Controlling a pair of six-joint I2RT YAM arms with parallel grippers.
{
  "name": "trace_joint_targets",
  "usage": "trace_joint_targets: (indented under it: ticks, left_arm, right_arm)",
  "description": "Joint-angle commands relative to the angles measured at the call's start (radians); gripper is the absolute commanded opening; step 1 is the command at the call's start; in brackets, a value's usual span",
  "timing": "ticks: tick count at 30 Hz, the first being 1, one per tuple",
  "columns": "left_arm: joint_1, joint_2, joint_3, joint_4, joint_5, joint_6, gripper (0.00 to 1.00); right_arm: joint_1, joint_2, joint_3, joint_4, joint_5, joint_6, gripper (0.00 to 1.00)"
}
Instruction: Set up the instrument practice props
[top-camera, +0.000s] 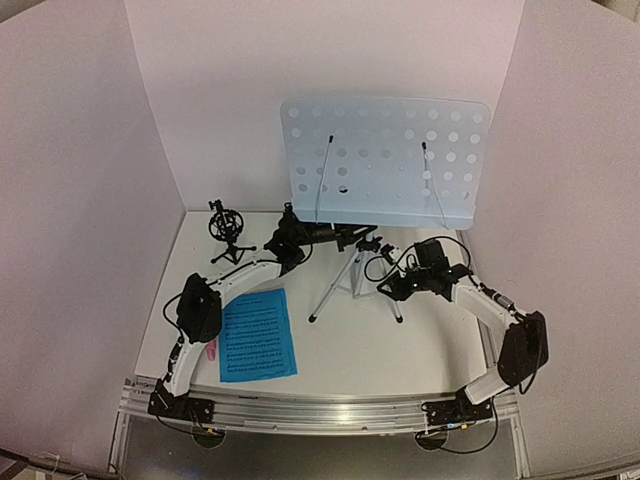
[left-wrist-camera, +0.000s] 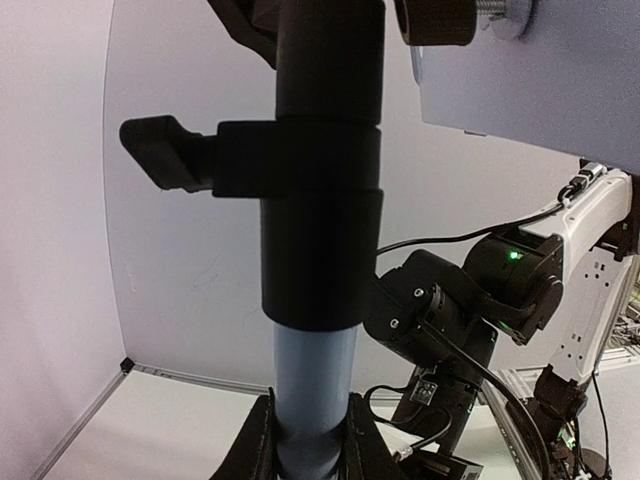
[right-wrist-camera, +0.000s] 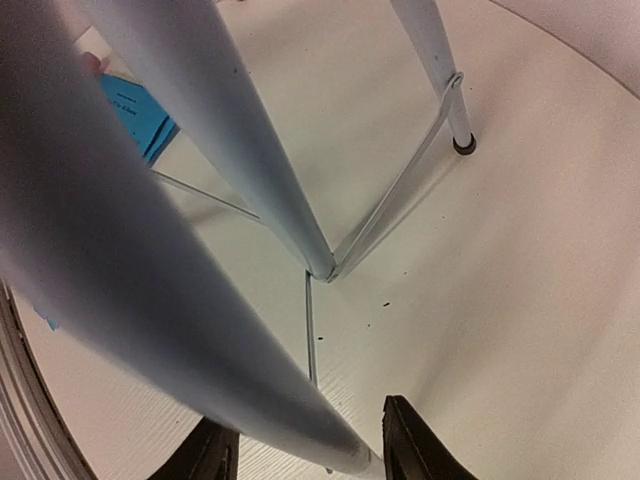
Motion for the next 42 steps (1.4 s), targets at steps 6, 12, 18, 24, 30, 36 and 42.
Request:
trace_joint_targets:
  ticks: [6, 12, 18, 24, 30, 36, 42]
  left_arm:
    - [0.012, -0.078, -0.108, -0.025, 0.150, -0.055, 0.00]
    - [0.020, -0.060, 0.022, -0.110, 0.161, -0.017, 0.00]
    - [0.020, -0.076, -0.014, -0.117, 0.174, -0.003, 0.00]
    - [0.023, -0.098, -0.117, 0.037, 0.166, -0.031, 0.00]
    - [0.023, -0.097, -0.175, 0.139, 0.168, -0.040, 0.00]
    - [0.026, -0.099, -0.169, 0.117, 0.198, -0.037, 0.00]
    - [0.027, -0.100, -0.164, 0.106, 0.205, -0.041, 0.00]
  right_arm:
    - [-0.041, -0.152, 0.050, -0.039, -0.171, 0.071, 0.59]
    - [-0.087, -0.116, 0.093, -0.050, -0.198, 0.094, 0.66]
    - [-0.116, -0.031, 0.189, -0.047, -0.253, 0.117, 0.69]
    - [-0.121, 0.061, 0.295, -0.038, -0.265, 0.115, 0.69]
    - [-0.124, 0.100, 0.336, -0.011, -0.373, 0.091, 0.68]
    - [-0.140, 0.162, 0.394, -0.004, -0.563, 0.040, 0.57]
    - [-0.144, 0.218, 0.453, -0.007, -0.628, 0.019, 0.52]
